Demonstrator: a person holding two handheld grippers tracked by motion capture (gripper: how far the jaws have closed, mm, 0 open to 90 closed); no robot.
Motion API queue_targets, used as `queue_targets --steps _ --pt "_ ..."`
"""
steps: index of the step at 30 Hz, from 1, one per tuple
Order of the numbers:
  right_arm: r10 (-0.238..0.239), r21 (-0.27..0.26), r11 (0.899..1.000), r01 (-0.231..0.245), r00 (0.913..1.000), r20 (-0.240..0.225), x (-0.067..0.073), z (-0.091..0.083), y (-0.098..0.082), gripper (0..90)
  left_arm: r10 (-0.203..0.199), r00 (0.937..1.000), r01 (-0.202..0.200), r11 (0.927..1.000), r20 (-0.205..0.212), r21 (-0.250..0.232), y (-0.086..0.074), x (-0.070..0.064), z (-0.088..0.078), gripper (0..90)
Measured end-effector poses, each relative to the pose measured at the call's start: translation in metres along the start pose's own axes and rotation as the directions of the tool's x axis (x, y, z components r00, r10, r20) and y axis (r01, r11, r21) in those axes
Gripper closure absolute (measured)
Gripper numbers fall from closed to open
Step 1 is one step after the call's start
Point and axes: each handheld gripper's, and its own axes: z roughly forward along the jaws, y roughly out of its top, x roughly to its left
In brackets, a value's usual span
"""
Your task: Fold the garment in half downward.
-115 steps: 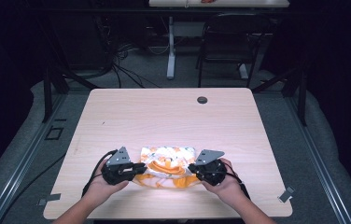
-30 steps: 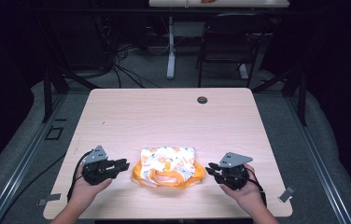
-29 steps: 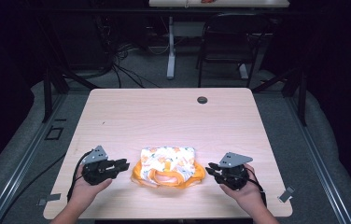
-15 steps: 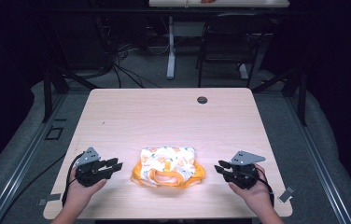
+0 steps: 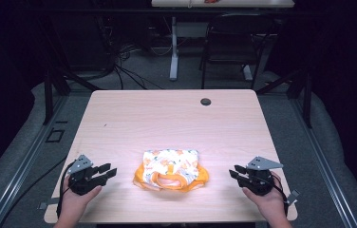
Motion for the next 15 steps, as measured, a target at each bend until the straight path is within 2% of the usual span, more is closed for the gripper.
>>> queue_targets --steps 6,11,15 --pt "0.048 -0.004 0.999 -0.048 0.9984 0.030 -0.008 0.005 -0.012 67.3 -0.033 0.9992 0.033 0.9994 -0.021 -0.005 -0.006 0.009 0.000 60.8" --pt "0.075 -0.011 0.997 -0.074 0.9961 0.046 -0.011 0.007 -0.016 67.1 -0.072 0.9973 0.071 0.9974 -0.014 -0.002 -0.013 0.016 0.003 60.7" --pt "0.079 -0.007 0.997 -0.078 0.9955 0.054 -0.012 0.009 -0.019 66.2 -0.073 0.9962 0.074 0.9972 -0.047 0.015 -0.017 0.020 0.007 60.4"
